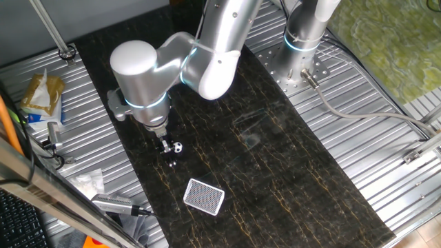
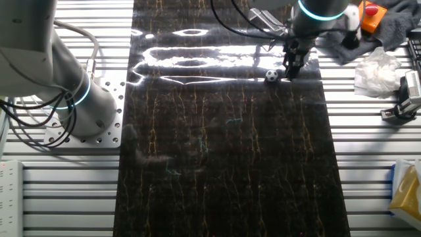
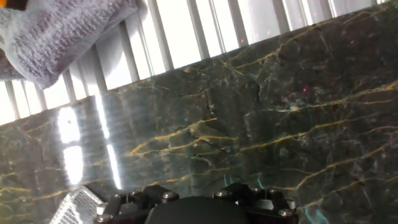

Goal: Push the soccer ball into the goal

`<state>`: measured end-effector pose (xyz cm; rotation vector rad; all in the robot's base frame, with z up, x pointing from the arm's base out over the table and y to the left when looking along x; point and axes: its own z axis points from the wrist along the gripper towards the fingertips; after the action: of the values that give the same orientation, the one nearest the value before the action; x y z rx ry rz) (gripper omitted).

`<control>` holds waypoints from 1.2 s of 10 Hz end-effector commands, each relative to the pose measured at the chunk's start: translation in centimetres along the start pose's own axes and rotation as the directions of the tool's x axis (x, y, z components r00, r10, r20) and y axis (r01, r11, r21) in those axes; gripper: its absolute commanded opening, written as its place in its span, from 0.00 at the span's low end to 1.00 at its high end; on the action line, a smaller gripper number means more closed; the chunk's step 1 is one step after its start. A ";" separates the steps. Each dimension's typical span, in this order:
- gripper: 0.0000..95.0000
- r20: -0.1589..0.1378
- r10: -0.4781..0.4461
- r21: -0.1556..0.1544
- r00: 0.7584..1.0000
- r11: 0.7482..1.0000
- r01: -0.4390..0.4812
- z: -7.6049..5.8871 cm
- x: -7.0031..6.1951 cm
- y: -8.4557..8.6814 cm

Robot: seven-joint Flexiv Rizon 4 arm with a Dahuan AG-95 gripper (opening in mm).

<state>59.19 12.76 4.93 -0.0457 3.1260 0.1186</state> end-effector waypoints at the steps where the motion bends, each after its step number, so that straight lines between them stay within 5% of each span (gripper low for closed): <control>1: 0.80 -0.029 -0.278 0.197 0.960 0.940 0.278 -2.0 -1.3 -3.7; 2: 0.80 -0.039 -0.325 0.225 0.945 0.918 0.325 -2.5 -1.3 -4.5; 7: 0.80 -0.041 -0.339 0.211 0.940 0.917 0.340 -2.9 -1.3 -5.8; 12: 0.80 -0.032 -0.273 0.094 0.961 0.957 0.275 -2.9 -1.3 -5.8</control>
<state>60.54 6.57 7.52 -0.5883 3.0605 -0.1518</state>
